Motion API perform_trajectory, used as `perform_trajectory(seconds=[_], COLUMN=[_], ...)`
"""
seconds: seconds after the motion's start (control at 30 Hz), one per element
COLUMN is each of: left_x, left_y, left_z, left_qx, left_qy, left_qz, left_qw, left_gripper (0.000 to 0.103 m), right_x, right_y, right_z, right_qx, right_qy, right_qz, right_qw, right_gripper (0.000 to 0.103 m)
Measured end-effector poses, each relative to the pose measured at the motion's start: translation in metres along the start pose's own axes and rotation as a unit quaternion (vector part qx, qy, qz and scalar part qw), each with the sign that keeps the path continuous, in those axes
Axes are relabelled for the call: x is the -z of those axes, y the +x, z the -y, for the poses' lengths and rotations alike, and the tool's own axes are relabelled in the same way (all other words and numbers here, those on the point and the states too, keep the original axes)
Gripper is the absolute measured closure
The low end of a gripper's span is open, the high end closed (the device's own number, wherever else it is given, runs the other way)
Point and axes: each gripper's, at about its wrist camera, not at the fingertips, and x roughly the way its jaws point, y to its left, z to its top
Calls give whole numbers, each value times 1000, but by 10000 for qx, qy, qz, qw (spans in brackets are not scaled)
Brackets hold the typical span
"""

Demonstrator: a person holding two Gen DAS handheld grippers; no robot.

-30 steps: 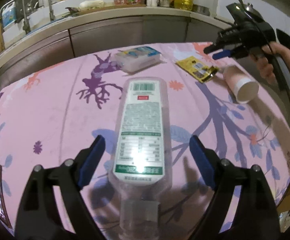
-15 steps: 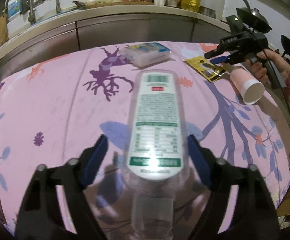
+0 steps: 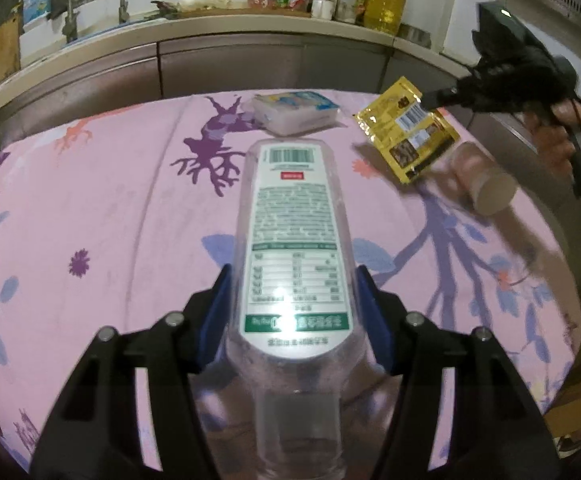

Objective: Collect trash
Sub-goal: 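Grasp the clear plastic bottle with the left tool while the right tool grasps the yellow sachet, then carry bottle and sachet over the white bin and open both tools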

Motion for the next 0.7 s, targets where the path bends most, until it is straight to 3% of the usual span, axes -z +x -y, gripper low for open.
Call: perform_trajectory(seconds=[0.17,0.37,0.6,0.7], left_x=[1,-8,-36,-52], left_y=[-21,-33,-26,-15], left_z=[9,49,144,190], left_qx=[356,794,1608,1952], left_qy=[-83,241,1009,1286], left_qz=[120,174,166,108], left_qw=[9993,9964,9817,9722], left_gripper=[45,45,45,45], right_x=[52,118,181,209], right_y=[-30,-86,-173,-219], right_z=[-24,-14,42,74], right_qx=[-297,-464,152,766], right_qy=[1,452,1123,1463], right_qz=[451,1291,2303,2782], right_qw=[9985,9895,9665,9462], right_gripper=[103,103,103,103])
